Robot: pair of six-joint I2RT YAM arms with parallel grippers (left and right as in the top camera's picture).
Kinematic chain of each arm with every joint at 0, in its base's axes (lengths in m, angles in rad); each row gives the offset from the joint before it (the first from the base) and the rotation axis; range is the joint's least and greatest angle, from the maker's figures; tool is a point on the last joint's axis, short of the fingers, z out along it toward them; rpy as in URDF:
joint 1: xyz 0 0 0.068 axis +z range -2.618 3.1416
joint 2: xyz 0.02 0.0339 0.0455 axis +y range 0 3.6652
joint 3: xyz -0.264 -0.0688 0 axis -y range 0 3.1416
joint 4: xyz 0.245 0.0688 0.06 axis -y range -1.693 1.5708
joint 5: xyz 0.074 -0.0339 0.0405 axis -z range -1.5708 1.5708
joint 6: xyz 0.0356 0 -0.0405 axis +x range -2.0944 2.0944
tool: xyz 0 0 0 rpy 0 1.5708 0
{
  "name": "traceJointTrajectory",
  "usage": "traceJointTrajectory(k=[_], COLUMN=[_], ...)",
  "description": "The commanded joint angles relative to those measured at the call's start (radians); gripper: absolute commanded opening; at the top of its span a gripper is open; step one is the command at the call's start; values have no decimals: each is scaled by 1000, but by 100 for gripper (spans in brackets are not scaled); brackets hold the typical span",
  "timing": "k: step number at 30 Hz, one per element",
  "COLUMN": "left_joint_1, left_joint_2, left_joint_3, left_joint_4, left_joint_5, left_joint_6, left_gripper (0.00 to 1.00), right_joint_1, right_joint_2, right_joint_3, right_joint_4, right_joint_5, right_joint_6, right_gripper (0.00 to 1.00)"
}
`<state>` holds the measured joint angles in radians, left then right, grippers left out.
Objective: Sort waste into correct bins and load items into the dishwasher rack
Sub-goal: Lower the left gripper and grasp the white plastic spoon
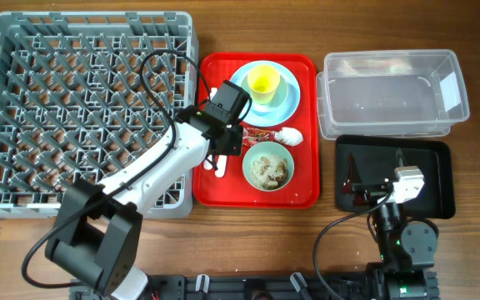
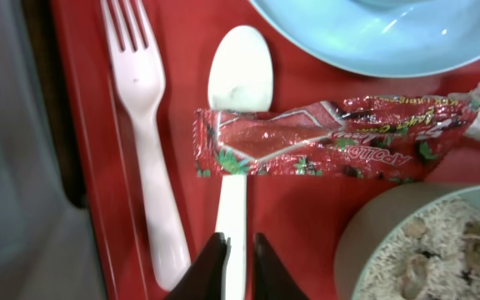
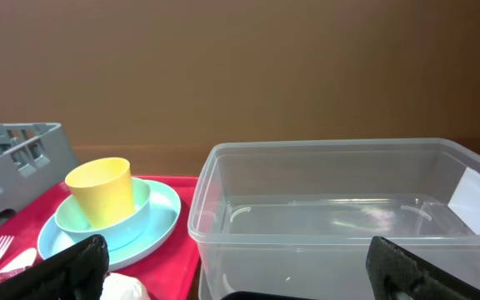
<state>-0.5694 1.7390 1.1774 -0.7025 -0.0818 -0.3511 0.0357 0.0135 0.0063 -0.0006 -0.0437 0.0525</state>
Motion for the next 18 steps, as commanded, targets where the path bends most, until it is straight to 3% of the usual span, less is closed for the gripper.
traceJointTrajectory(k=[1, 6, 18], left_joint_1=[-2, -2, -2], left_joint_2=[72, 107, 113], left_joint_3=[-3, -3, -3], left_joint_4=[15, 33, 95], left_joint_5=[-13, -14, -18], left_joint_6=[2, 3, 3], left_gripper=[30, 33, 25], right_joint_1=[-5, -5, -5], right_joint_2=[-4, -4, -4], right_joint_3=[-1, -1, -1], right_joint_4=[3, 3, 3], right_joint_5=[9, 9, 9], right_joint_6=[7, 7, 7], right_gripper=[100, 100, 100])
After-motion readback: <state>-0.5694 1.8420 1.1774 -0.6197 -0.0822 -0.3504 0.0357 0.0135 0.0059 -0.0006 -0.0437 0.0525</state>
